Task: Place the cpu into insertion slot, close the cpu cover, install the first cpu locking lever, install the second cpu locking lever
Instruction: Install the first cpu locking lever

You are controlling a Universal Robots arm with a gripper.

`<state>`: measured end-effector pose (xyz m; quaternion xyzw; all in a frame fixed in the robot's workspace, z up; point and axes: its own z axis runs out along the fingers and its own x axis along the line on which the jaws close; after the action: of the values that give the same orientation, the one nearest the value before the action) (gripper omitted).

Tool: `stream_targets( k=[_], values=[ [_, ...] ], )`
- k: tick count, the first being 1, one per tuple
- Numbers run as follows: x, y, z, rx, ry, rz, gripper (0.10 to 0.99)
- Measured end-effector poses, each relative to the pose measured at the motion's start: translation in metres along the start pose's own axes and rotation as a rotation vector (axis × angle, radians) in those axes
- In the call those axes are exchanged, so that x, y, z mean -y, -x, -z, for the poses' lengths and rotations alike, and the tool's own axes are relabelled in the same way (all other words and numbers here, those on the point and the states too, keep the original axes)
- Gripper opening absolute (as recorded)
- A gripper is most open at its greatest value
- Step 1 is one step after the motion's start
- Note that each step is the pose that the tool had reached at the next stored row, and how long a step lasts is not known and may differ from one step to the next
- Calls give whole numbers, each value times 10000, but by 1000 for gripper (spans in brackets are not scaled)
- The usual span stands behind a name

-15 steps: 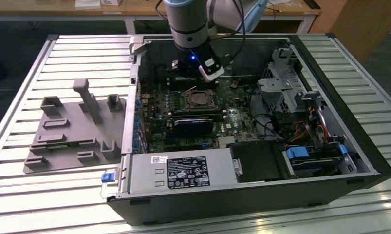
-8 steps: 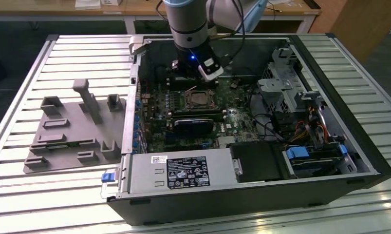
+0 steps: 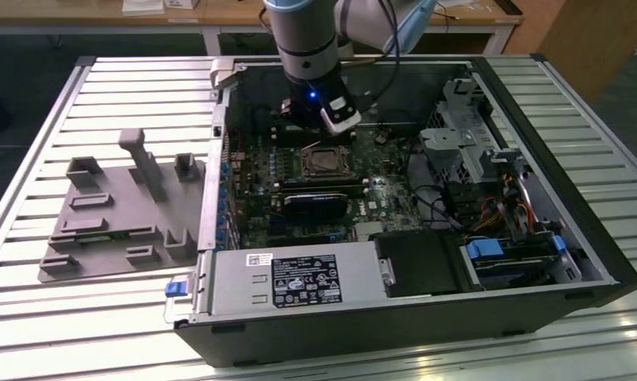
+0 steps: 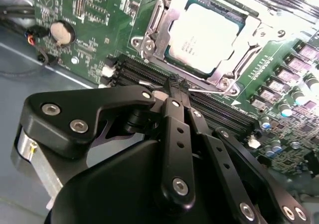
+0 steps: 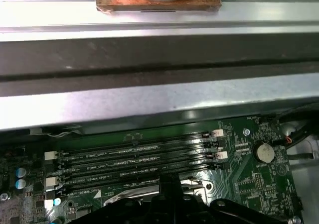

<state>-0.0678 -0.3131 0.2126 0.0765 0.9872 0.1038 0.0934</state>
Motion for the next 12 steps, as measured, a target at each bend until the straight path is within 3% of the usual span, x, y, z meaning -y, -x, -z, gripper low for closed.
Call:
stream_targets(
  k=[12],
  values=[
    [-73, -19, -42, 138, -208, -504, 102]
  ],
)
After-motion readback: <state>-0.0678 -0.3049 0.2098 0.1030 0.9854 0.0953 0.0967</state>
